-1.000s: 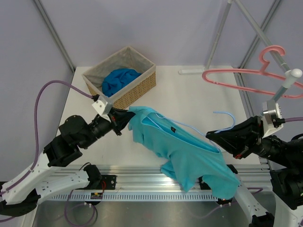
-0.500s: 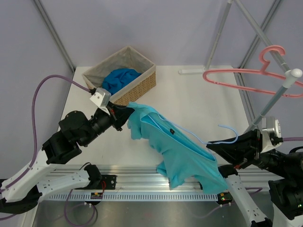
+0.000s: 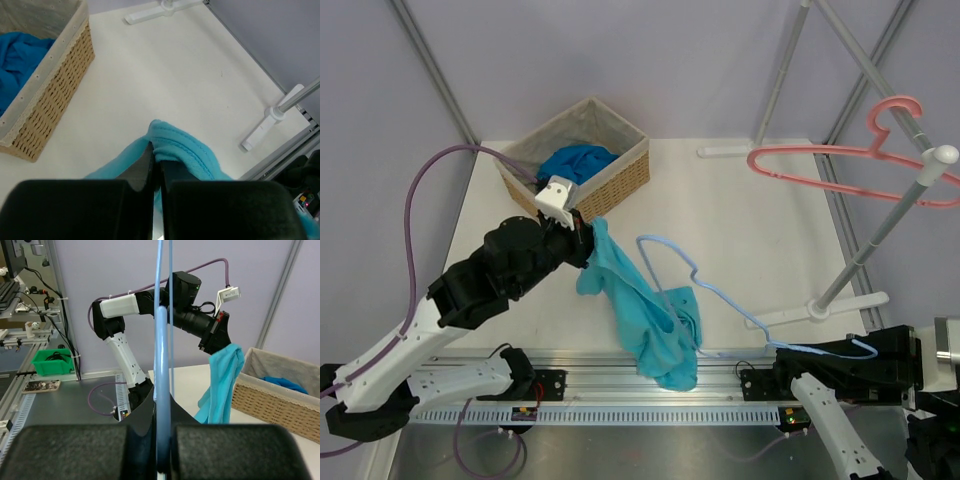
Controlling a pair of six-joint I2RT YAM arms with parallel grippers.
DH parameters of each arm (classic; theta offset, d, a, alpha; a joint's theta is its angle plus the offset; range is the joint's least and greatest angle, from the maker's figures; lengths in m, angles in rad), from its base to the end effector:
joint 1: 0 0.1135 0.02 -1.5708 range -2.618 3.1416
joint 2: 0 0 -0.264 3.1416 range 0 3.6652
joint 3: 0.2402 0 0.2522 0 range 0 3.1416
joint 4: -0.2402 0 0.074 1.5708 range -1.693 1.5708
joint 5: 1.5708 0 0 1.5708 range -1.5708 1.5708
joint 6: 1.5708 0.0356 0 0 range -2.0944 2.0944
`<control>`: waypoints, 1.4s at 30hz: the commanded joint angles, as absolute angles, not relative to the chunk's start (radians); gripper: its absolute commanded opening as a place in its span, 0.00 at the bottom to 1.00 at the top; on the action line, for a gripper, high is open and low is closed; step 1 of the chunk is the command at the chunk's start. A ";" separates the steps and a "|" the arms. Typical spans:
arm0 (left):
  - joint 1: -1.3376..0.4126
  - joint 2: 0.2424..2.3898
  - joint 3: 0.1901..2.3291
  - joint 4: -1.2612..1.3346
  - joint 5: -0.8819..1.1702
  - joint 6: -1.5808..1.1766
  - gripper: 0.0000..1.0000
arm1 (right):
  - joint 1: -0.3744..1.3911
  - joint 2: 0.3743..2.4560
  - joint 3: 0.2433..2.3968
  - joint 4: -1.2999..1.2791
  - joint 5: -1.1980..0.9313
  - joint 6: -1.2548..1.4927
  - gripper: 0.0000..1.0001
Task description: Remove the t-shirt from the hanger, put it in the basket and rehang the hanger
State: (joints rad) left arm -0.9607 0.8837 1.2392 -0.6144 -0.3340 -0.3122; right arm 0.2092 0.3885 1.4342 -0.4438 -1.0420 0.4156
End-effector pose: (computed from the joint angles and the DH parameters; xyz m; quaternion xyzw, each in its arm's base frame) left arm 0.1043 -0.1288 0.4315 0.1529 0.7730 -0.2515 0.5620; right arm -0.0823 0.0139 0.5076 -0.3965 0.4472 0.4565 0.6591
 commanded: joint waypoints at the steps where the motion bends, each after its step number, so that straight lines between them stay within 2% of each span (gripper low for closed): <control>1: -0.957 0.862 1.269 -0.586 -0.299 -0.325 0.00 | 0.213 0.423 1.462 -0.417 -0.961 0.460 0.00; 6: -0.957 0.825 1.178 -0.549 -0.299 -0.341 0.00 | 0.213 0.413 1.361 -0.267 -0.790 0.515 0.00; 17: -0.957 0.787 1.207 -0.568 -0.365 -0.322 0.00 | 0.213 0.436 1.252 -0.140 -0.729 0.563 0.00; 30: -0.957 0.756 1.322 -0.540 -0.480 -0.203 0.00 | 0.213 0.433 1.233 -0.239 -0.657 0.476 0.00; 38: -0.957 0.818 1.476 -0.586 -0.566 -0.121 0.00 | 0.215 0.428 1.207 -0.327 -0.650 0.448 0.00; 42: -0.957 0.807 1.416 -0.626 -0.470 -0.156 0.00 | 0.215 0.457 1.210 -0.428 -0.664 0.400 0.00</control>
State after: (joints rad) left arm -0.9600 0.8082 1.4372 -0.6357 -0.4973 -0.1551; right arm 0.2096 0.4313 1.2098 -0.3466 -0.6815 0.4488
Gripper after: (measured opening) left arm 0.016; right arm 0.033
